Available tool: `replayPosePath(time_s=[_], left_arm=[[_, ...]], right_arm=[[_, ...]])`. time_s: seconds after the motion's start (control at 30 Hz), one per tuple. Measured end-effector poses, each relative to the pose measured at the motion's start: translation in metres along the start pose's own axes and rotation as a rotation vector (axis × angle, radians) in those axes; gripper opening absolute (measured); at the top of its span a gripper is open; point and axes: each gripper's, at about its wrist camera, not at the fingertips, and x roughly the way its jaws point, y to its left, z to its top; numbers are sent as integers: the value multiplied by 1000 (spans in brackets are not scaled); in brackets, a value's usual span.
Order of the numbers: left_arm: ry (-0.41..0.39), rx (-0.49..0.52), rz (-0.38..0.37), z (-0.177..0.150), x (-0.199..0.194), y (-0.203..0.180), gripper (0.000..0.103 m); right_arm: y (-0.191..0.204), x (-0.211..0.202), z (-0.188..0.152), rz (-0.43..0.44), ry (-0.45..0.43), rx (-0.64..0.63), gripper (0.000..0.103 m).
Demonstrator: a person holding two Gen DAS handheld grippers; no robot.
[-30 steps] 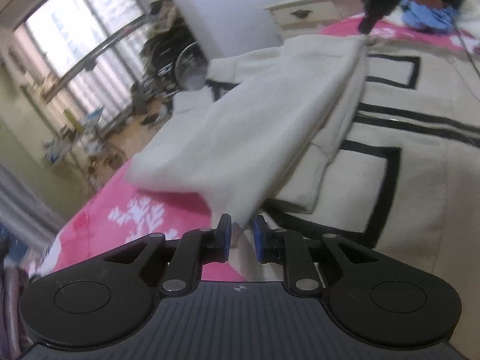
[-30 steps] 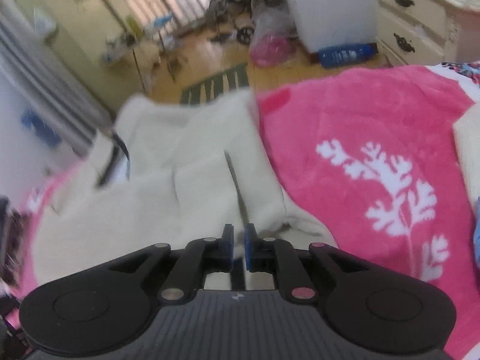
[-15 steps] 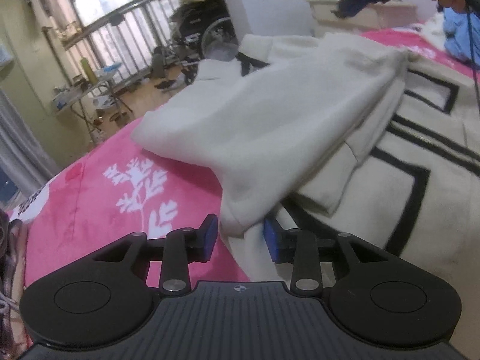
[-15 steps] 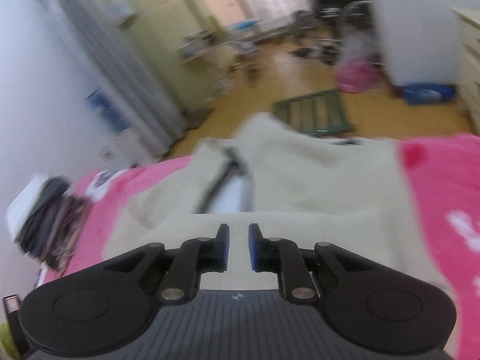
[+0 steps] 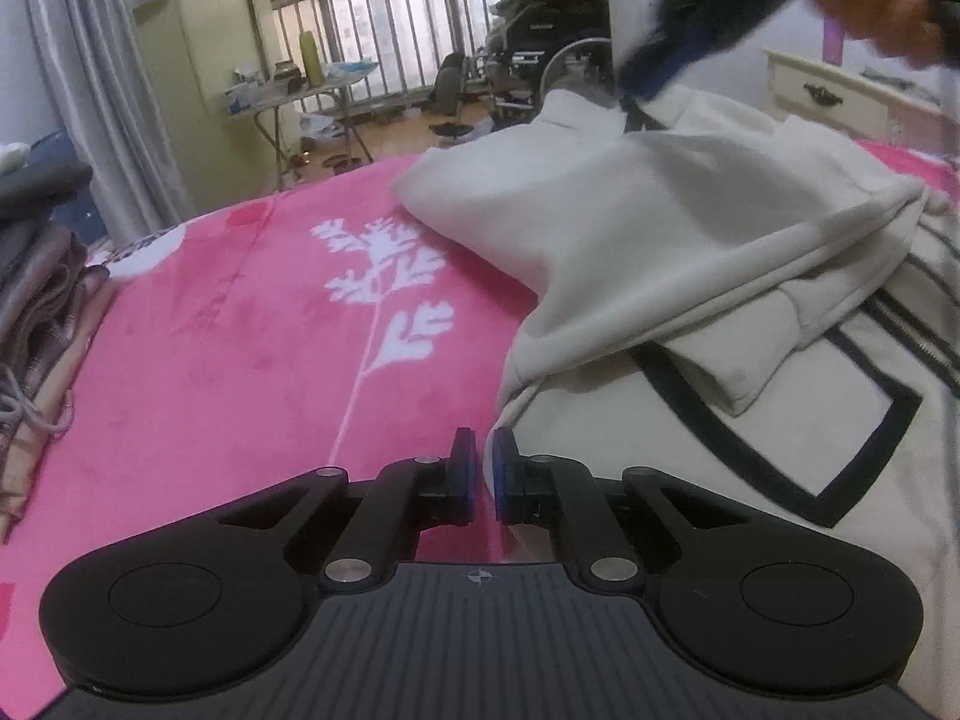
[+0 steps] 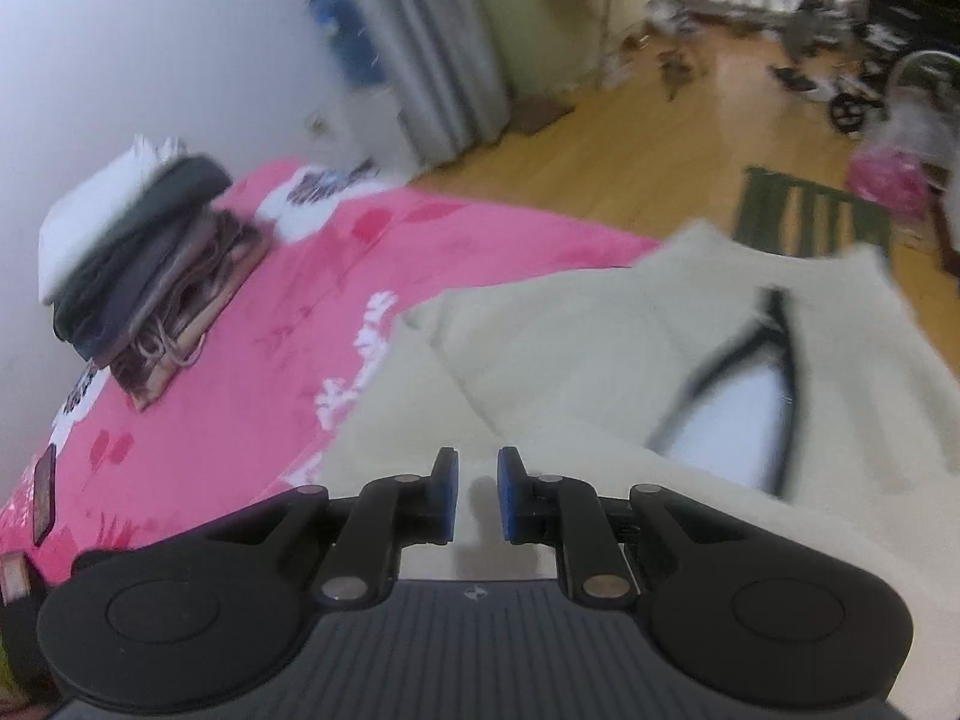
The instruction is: Fold clothes
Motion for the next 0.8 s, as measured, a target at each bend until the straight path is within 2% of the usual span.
replayPosePath(time_s=[0.03,0.07,0.1,0.13,0.2,0.3,0.33,0.4,0.47,0.5,0.53,0.57,0.7,0.8], left_arm=[[-12,12,-8,-1,-1,1,9],[-24,24,-16,-2,-3,2,10],[-38,38,-18,-3,-5,2,16],[-51,53,-18,-4,-7,1,23],[-76,79,-27,-5,-10,2,25],[-123,128,-68,-3,-8,2,32],[-142,155,-81,-2,-7,1,36],[-176,213,-98,0,-5,-4,36],[-209,245,-106,2,-2,-9,36],[-222,250,-107,3,0,-10,36],[-227,237,-108,4,2,-11,36],[-229,219,-110,5,3,-11,36],[-238,138,-133,8,4,-6,23],[-238,96,-151,9,-2,-3,16]], right_arm=[[5,13,9,11,6,-8,35],[11,24,16,11,14,-37,39],[17,35,23,9,22,-71,42],[23,46,29,7,31,-106,49],[30,68,38,-16,52,-167,60],[29,94,46,-50,85,-200,63],[23,100,47,-58,96,-176,63],[9,108,46,-49,133,-109,63],[1,107,43,-1,154,-62,48],[-3,105,42,24,162,-41,28],[-2,101,40,40,159,-41,14],[-1,96,41,46,147,-50,13],[9,70,47,92,59,-62,10],[16,63,48,74,54,-124,10]])
